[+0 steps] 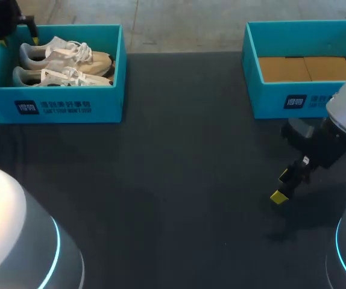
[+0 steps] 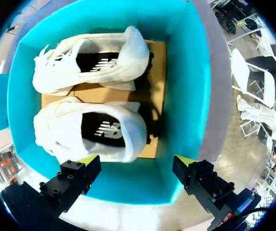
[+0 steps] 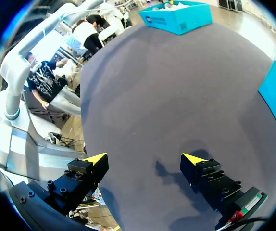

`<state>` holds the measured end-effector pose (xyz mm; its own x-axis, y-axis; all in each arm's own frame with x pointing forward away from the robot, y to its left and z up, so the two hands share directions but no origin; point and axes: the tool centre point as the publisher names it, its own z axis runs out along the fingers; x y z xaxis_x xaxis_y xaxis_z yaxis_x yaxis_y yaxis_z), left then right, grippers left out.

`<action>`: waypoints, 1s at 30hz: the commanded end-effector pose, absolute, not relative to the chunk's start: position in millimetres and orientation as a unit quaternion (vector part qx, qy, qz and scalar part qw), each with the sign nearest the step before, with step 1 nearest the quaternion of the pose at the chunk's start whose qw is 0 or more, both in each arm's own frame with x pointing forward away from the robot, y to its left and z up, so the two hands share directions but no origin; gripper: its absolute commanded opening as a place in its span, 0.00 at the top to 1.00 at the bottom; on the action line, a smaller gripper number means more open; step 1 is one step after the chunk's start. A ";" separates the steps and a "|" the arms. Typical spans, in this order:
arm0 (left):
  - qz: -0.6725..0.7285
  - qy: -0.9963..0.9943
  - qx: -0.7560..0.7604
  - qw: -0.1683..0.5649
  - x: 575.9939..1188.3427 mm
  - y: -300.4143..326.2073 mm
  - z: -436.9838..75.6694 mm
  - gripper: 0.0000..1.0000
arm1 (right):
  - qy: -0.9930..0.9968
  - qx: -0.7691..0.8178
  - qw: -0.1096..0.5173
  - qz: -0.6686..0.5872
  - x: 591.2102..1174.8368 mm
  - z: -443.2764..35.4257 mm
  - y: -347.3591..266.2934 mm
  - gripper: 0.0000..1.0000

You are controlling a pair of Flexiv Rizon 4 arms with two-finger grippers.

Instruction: Take the shoe out of the shoebox, open the shoe tongue, remove and reinsert the insole, then place the shoe into the shoebox

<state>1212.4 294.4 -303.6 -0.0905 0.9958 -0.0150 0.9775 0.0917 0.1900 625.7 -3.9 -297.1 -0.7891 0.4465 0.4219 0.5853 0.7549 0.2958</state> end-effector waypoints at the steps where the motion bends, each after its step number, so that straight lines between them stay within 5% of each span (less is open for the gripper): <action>1: 0.066 0.736 0.669 0.076 1203.2 292.5 -284.9 0.00 | -0.922 -0.280 0.164 -0.210 624.8 -297.4 -3.6 0.00; 30: 0.052 0.736 0.671 0.071 1119.3 284.1 -217.5 0.00 | -0.922 -0.280 0.164 -0.210 624.8 -297.4 -3.6 0.00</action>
<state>1150.3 284.3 -221.4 -0.0885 0.9955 -0.0335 0.9856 0.0924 0.1418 625.7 -3.9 -297.1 -0.7891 0.4465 0.4219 0.5853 0.7549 0.2958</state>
